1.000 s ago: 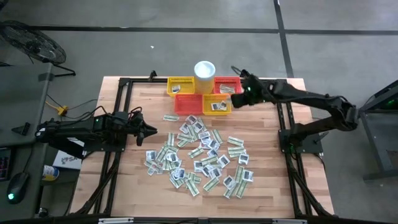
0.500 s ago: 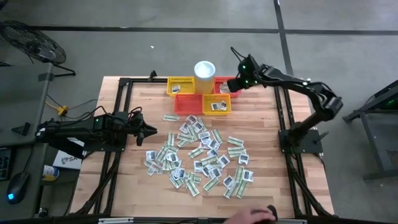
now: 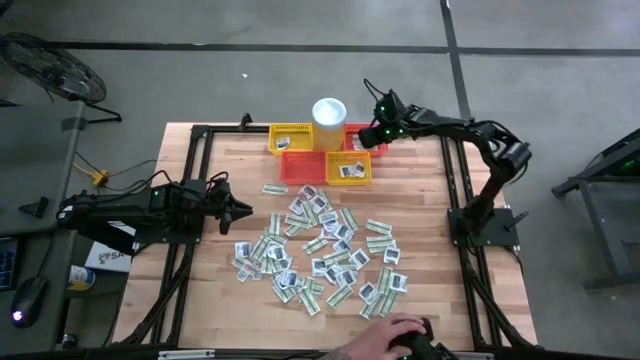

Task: Pick & Place First Aid Supplies
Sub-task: Put the green bandage pack into the top orange basket

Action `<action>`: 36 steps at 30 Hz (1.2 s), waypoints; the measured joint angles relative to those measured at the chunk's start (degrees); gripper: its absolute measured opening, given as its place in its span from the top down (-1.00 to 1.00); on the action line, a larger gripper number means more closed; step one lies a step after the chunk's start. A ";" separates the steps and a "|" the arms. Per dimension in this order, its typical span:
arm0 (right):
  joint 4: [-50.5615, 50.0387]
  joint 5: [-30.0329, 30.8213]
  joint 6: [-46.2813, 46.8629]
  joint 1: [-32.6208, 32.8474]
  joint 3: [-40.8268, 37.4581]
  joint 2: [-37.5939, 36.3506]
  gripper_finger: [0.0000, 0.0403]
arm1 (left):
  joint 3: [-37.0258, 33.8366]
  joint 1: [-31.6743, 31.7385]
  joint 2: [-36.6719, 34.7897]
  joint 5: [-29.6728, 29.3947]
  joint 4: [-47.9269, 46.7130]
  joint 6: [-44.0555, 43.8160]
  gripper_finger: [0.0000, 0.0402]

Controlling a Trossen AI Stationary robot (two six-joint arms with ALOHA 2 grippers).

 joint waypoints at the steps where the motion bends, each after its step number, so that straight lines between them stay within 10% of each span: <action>1: 0.00 0.40 0.27 0.00 0.00 0.00 0.94 | 0.00 0.00 0.01 0.00 0.00 0.00 0.60; 17: -7.83 6.17 1.36 2.41 0.00 -5.39 0.15 | 0.00 0.01 0.00 0.00 0.00 0.01 0.60; 36: -21.95 -1.68 -9.48 22.29 -15.47 -25.20 0.23 | 0.00 0.01 0.01 0.00 0.02 0.00 0.60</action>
